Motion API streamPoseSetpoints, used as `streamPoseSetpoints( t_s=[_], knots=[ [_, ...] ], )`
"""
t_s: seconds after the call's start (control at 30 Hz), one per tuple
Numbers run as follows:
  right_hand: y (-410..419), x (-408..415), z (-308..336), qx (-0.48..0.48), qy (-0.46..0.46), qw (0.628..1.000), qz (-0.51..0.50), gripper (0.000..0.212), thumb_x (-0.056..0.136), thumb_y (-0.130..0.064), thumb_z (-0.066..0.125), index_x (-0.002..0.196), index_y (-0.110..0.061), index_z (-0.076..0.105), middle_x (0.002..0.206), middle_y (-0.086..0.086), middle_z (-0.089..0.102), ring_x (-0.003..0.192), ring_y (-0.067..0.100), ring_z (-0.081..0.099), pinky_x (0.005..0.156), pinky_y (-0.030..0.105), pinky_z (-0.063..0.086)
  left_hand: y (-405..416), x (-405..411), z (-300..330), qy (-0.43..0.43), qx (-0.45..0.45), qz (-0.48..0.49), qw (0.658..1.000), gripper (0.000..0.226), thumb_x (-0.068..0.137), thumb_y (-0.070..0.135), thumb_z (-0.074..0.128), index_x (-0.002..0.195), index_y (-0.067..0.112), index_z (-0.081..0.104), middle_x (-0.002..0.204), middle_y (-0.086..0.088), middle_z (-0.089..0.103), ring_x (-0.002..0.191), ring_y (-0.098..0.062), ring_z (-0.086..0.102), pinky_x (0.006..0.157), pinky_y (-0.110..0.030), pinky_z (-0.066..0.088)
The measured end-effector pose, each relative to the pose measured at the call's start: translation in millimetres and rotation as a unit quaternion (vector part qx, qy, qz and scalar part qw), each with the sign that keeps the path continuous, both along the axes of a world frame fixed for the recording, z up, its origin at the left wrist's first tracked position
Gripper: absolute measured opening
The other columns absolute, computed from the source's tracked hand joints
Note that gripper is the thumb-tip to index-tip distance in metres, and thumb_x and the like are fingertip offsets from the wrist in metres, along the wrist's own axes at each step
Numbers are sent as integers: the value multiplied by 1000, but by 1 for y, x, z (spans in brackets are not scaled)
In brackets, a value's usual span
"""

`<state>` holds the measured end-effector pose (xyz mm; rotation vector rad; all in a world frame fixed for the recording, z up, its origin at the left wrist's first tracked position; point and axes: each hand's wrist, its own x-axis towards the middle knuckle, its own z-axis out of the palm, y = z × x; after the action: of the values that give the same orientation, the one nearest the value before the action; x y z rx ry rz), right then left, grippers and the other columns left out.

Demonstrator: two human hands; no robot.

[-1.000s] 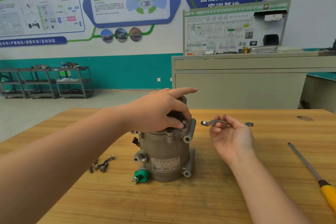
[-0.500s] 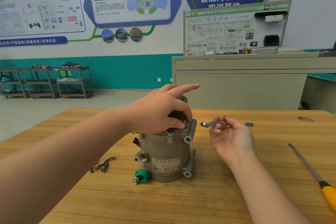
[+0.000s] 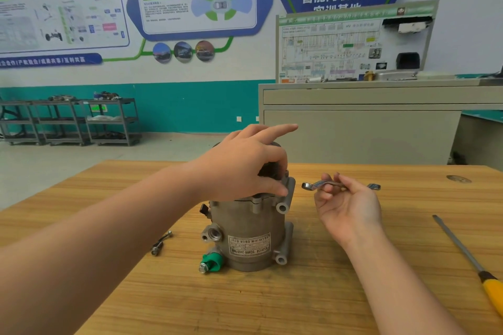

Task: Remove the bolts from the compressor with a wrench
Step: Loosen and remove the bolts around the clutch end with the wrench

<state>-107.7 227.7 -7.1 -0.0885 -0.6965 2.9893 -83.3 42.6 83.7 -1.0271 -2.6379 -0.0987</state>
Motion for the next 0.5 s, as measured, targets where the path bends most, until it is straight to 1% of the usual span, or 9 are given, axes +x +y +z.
streamPoseSetpoints(
  t_s=[0.07, 0.1, 0.17, 0.2, 0.27, 0.3, 0.37, 0.43, 0.5],
  knots=[
    [1, 0, 0, -2, -1, 1000, -2, 14, 98, -8, 38, 88, -9, 47, 56, 10, 63, 39, 12, 50, 38, 17, 39, -2, -1, 1, -8, -14, -5, 1000, 22, 85, 44, 69, 104, 39, 58, 160, 23, 3, 139, -6, 12, 112, -41, 18],
    [1, -1, 1, -4, -1, 1000, -3, 14, 98, -8, 38, 87, -9, 47, 56, 10, 63, 38, 12, 50, 38, 16, 39, -3, -1, 3, -21, -9, -10, 1000, 18, 86, 39, 70, 101, 40, 59, 160, 24, 4, 138, -5, 12, 112, -40, 17],
    [1, -1, 0, -9, -4, 1000, -2, 15, 98, -7, 38, 87, -9, 47, 56, 10, 62, 38, 13, 49, 38, 16, 38, -3, -1, 4, -29, 7, -14, 999, 15, 87, 32, 69, 88, 41, 58, 159, 24, 9, 136, -3, 14, 111, -38, 17],
    [1, -1, 0, -10, -4, 1000, -1, 15, 99, -7, 38, 87, -9, 47, 56, 11, 62, 38, 13, 49, 38, 16, 38, -2, -2, 3, -22, 11, -9, 1000, 14, 88, 32, 69, 85, 39, 57, 159, 23, 11, 136, -4, 15, 111, -38, 18],
    [1, -1, 0, -13, -5, 1000, 3, 15, 99, -7, 38, 87, -9, 47, 56, 11, 62, 38, 13, 49, 37, 16, 38, 0, -3, 0, 4, 34, 3, 999, 8, 89, 34, 66, 86, 32, 60, 159, 20, 16, 137, -8, 19, 112, -40, 21],
    [1, -1, 1, -15, -5, 1000, 4, 15, 98, -7, 37, 87, -10, 47, 56, 10, 62, 38, 13, 49, 37, 16, 38, 0, -4, -2, 12, 62, 1, 998, 7, 90, 34, 65, 88, 28, 62, 159, 19, 18, 138, -11, 22, 113, -41, 24],
    [1, -2, 1, -17, -7, 1000, 1, 15, 98, -7, 37, 87, -9, 46, 55, 10, 62, 38, 13, 49, 37, 16, 38, 0, -2, -1, -8, 165, -13, 986, 8, 91, 31, 65, 90, 23, 64, 156, 20, 24, 139, -11, 27, 113, -39, 26],
    [1, -2, 1, -17, -8, 1000, -3, 15, 99, -7, 37, 87, -9, 47, 55, 10, 62, 38, 13, 49, 38, 16, 38, -2, 2, 3, -38, 283, -24, 958, 6, 91, 31, 63, 93, 26, 66, 149, 25, 33, 135, 0, 34, 107, -28, 31],
    [1, -2, 0, -17, -11, 1000, -3, 14, 99, -8, 37, 88, -9, 47, 55, 10, 62, 38, 12, 49, 38, 16, 38, -10, 5, 7, -42, 384, -25, 922, 5, 91, 29, 61, 94, 29, 66, 141, 25, 46, 124, 5, 48, 100, -17, 39]
  ],
)
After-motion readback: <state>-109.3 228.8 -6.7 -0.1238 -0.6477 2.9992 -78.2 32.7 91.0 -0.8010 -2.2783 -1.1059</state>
